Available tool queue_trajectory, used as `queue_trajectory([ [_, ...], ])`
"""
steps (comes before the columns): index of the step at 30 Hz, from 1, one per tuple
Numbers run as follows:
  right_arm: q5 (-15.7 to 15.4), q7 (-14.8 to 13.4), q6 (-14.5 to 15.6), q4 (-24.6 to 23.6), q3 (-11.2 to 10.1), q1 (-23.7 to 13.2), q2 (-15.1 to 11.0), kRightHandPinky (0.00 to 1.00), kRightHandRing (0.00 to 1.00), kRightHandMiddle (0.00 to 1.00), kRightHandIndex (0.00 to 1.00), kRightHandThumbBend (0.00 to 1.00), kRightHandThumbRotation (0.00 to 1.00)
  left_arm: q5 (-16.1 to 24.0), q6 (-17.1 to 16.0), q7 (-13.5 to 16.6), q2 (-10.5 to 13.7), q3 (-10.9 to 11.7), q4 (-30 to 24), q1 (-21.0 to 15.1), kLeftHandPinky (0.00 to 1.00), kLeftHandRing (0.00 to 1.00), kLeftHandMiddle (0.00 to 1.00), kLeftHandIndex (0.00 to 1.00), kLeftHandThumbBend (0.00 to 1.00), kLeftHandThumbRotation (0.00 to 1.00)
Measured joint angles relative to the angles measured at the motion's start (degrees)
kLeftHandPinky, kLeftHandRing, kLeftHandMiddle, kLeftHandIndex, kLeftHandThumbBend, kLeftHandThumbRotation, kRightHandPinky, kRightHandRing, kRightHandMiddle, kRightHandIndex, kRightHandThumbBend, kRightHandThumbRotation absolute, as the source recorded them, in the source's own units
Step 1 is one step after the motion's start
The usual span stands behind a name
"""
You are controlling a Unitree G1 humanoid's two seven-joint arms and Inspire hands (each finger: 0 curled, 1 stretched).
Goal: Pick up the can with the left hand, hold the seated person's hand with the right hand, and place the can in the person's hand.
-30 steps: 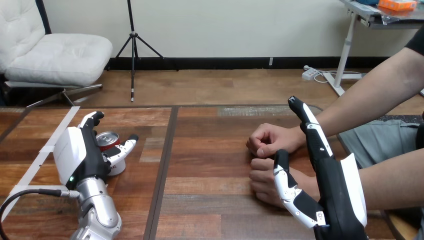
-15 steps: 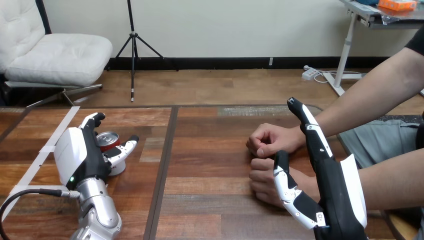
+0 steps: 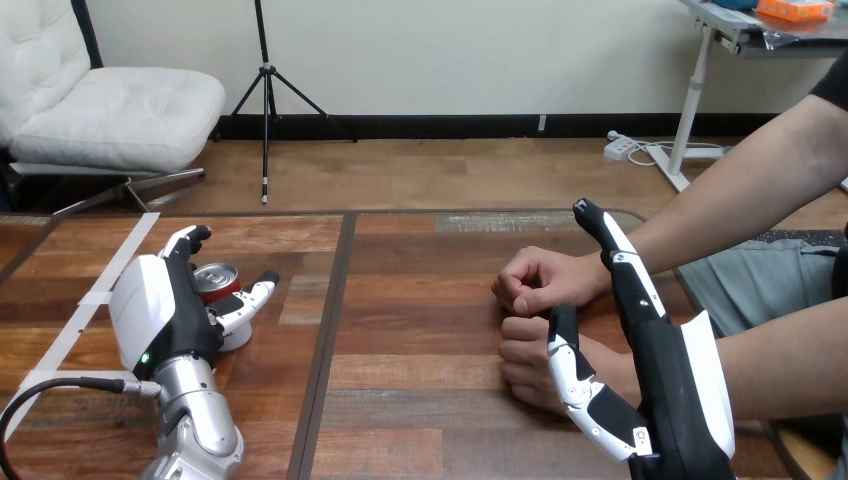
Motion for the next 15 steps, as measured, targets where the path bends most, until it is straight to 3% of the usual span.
queue_trajectory([
  [15,-0.6,0.0,1.2,-0.9,0.0,0.7,-0.1,1.0,0.97,0.94,0.93,0.0,0.0,0.2,0.8,-0.4,0.0,-1.0,0.0,0.0,0.66,0.78,0.82,0.8,0.72,0.3],
])
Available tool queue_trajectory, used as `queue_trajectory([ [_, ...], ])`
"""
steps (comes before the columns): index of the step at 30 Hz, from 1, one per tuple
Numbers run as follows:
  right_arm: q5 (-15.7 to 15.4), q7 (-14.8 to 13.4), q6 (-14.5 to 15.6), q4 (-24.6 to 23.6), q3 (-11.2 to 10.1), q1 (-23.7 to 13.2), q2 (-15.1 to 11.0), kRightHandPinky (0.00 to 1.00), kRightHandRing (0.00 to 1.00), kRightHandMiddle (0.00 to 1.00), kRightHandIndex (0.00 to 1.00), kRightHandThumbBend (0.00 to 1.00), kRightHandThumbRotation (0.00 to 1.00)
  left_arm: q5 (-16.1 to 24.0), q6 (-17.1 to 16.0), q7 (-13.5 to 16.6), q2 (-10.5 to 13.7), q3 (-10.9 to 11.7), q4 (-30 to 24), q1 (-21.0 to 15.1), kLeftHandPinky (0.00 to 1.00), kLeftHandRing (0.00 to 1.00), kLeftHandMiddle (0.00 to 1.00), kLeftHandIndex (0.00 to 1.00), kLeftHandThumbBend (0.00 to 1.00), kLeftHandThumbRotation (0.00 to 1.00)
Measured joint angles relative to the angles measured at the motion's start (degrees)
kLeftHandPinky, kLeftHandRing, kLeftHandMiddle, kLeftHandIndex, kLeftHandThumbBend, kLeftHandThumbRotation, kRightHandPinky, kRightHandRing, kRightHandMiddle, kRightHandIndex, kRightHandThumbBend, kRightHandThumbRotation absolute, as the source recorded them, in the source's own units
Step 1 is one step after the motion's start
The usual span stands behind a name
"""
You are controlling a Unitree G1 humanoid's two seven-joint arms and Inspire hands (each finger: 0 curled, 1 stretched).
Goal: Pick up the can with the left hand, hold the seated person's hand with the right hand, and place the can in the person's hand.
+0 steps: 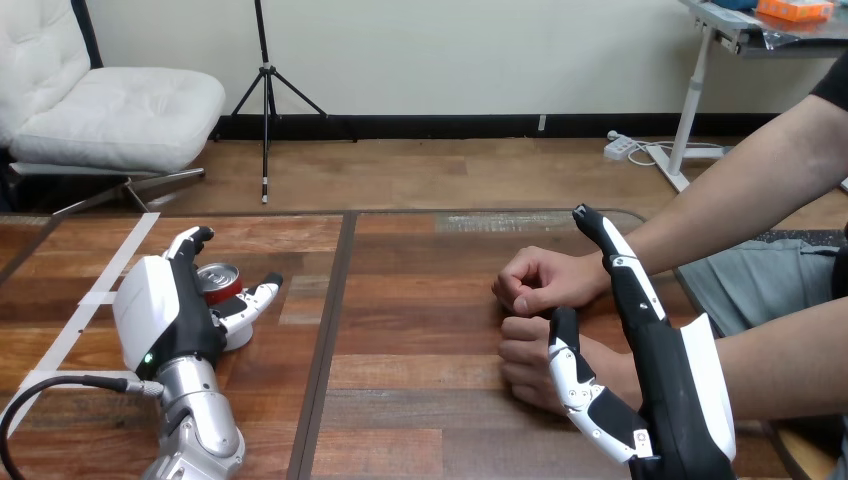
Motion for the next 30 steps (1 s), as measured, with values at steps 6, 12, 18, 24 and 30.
queue_trajectory([
  [6,0.0,0.0,0.0,-0.4,0.0,0.0,0.0,1.0,0.98,0.94,0.93,0.0,0.0,0.5,0.6,0.0,0.1,-0.8,0.1,0.0,0.66,0.78,0.82,0.8,0.72,0.3],
  [12,0.2,0.1,0.0,-0.5,0.0,0.0,0.0,1.0,0.98,0.94,0.93,0.0,0.0,1.4,1.3,0.0,0.2,-1.5,0.6,-0.1,0.68,0.78,0.82,0.8,0.72,0.3],
  [18,0.2,0.1,0.0,-0.5,0.0,0.1,-0.1,1.0,0.98,0.94,0.93,0.0,0.0,1.9,2.0,0.1,0.3,-2.6,1.0,-0.1,0.68,0.78,0.81,0.79,0.72,0.29],
  [24,0.2,0.2,0.0,-0.5,0.0,0.3,-0.1,1.0,0.98,0.94,0.93,0.0,0.0,3.0,2.5,0.5,0.4,-3.3,1.2,-0.1,0.65,0.75,0.79,0.77,0.71,0.27],
  [30,0.4,0.4,0.0,-0.5,0.0,0.4,-0.1,1.0,0.98,0.94,0.93,0.0,0.0,3.4,2.7,1.1,0.6,-3.7,1.3,-0.2,0.61,0.71,0.75,0.73,0.71,0.2],
])
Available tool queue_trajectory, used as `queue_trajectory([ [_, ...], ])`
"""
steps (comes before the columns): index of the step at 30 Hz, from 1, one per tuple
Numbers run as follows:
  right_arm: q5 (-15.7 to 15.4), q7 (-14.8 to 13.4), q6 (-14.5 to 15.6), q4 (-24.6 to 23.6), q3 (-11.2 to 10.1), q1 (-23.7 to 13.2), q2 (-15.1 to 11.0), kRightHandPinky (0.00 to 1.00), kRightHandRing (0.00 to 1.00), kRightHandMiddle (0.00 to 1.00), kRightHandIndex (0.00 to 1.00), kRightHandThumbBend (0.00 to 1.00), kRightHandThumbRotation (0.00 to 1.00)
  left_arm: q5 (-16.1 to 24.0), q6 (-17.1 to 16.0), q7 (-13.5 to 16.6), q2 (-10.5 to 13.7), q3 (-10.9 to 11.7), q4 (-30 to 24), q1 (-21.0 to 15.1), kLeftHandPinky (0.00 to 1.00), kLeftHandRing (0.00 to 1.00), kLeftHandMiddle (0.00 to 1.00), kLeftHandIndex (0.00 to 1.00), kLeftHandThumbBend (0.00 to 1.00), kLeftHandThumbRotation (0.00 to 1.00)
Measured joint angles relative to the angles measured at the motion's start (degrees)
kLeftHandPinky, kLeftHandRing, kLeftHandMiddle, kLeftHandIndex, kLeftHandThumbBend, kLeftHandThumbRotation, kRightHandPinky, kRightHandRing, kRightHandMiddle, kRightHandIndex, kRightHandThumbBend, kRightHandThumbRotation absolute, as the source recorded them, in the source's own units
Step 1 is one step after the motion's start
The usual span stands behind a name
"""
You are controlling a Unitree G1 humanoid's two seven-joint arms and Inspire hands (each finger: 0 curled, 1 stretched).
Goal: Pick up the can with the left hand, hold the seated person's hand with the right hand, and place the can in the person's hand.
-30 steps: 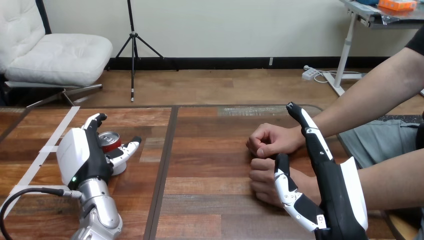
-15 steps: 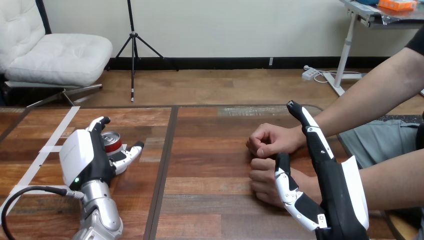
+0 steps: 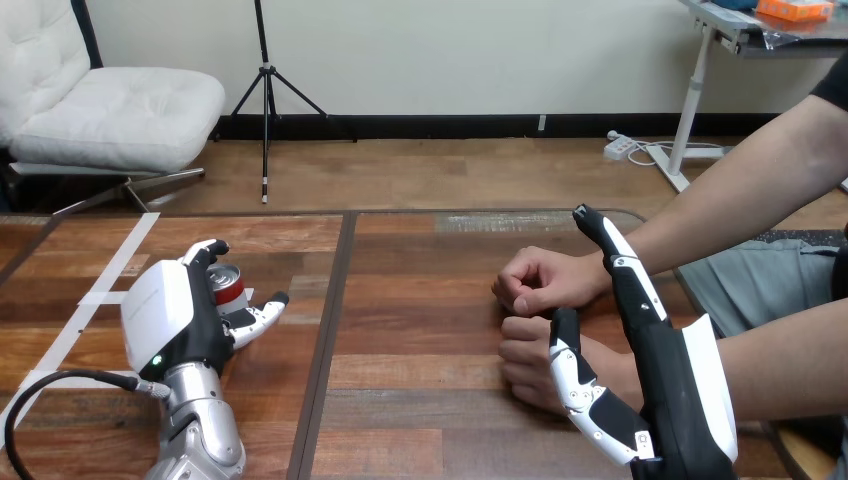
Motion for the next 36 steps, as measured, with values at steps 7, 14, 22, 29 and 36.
queue_trajectory([
  [7,0.2,0.4,0.0,0.0,0.0,0.1,-0.1,1.0,0.98,0.95,0.93,0.0,0.0,-0.1,0.0,0.1,0.5,-0.1,0.1,-0.3,0.56,0.67,0.71,0.68,0.71,0.12],
  [14,0.2,0.6,0.0,0.0,0.0,0.1,-0.1,1.0,0.98,0.95,0.93,0.0,0.0,-0.1,0.0,0.7,0.8,-0.1,0.1,-0.5,0.48,0.59,0.63,0.61,0.72,0.03],
  [22,0.0,0.6,0.2,-0.2,0.0,0.2,-0.1,1.0,0.98,0.95,0.93,0.0,0.0,-0.1,-0.2,2.2,0.8,-0.1,0.1,-0.6,0.38,0.49,0.54,0.54,0.71,0.0],
  [29,-0.2,0.6,0.6,-1.1,0.0,0.4,-0.1,1.0,0.98,0.95,0.92,0.0,0.0,-0.1,-0.6,3.1,0.8,0.0,0.0,-0.6,0.33,0.42,0.49,0.49,0.69,0.0],
  [36,-0.3,0.6,0.8,-1.8,0.0,0.5,-0.1,1.0,0.98,0.95,0.92,0.0,0.0,-0.3,-0.8,3.1,0.8,0.2,-0.4,-0.6,0.31,0.4,0.46,0.46,0.69,0.0],
])
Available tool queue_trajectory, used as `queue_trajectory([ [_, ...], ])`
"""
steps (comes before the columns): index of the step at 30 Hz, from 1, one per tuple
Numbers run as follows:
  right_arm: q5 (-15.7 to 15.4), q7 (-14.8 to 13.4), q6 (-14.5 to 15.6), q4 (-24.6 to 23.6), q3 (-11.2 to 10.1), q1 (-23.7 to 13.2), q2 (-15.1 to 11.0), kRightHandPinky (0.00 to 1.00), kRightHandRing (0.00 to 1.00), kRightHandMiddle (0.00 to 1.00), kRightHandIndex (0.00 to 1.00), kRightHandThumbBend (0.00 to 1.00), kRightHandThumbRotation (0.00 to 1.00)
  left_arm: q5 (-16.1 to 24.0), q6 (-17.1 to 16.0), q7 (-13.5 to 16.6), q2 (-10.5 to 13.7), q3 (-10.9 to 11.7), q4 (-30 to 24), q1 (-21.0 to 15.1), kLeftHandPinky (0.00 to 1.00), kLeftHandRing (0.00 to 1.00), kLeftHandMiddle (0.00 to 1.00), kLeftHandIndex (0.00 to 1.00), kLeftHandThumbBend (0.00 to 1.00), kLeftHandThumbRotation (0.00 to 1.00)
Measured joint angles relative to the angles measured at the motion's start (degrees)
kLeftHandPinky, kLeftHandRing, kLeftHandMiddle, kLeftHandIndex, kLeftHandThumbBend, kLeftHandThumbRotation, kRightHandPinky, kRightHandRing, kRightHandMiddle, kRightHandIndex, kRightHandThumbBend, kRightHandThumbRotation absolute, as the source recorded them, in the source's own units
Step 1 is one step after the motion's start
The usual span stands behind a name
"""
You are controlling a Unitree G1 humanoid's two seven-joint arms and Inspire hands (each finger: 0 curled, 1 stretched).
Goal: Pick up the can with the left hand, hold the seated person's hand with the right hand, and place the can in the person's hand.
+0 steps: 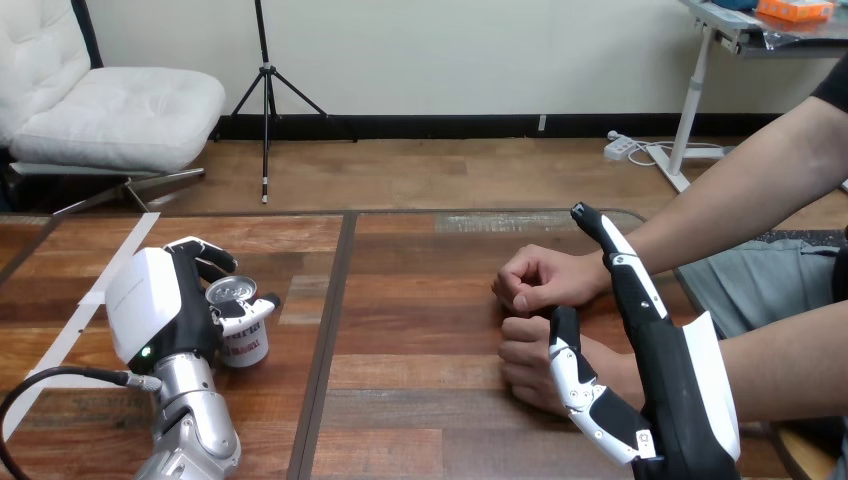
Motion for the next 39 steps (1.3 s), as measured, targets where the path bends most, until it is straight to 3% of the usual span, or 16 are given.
queue_trajectory([
  [39,0.4,0.1,0.0,-0.1,-0.1,0.0,-0.3,1.0,0.98,0.95,0.93,0.0,0.0,-1.0,-2.0,0.0,-0.1,0.5,-2.5,0.4,0.35,0.41,0.46,0.45,0.72,0.0],
])
